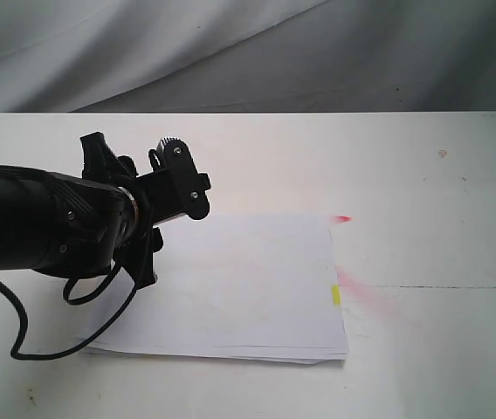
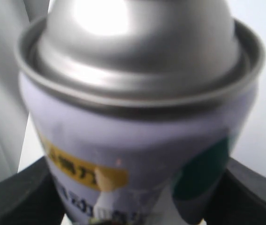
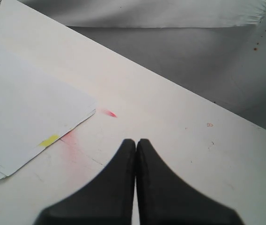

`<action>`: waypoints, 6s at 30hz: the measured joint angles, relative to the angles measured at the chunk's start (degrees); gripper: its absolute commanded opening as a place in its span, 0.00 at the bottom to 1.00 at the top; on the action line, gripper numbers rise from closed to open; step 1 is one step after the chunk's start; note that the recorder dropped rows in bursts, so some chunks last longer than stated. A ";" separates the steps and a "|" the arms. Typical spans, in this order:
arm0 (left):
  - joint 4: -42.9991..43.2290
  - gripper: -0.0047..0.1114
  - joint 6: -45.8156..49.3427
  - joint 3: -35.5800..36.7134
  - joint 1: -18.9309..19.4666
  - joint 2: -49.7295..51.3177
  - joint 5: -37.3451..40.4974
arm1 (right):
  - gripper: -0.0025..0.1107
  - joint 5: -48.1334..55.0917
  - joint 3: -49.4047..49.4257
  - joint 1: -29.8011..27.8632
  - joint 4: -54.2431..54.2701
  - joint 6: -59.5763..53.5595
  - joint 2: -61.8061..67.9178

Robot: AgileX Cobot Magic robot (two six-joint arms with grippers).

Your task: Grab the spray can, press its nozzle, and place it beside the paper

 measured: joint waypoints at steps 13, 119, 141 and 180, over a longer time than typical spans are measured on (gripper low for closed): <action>0.00 0.04 0.00 0.00 0.00 0.00 0.00 | 0.02 -6.78 0.00 0.00 3.33 2.13 0.00; -2.15 0.04 -1.61 0.35 0.00 0.56 3.06 | 0.02 50.56 -86.89 8.18 55.80 -35.55 112.64; -2.15 0.04 -1.73 0.35 0.00 0.56 3.20 | 0.02 49.95 -86.89 8.18 56.62 -35.55 112.73; -1.34 0.04 -2.09 0.36 -0.05 0.56 0.51 | 0.02 52.55 -86.48 1.03 52.37 -32.62 108.70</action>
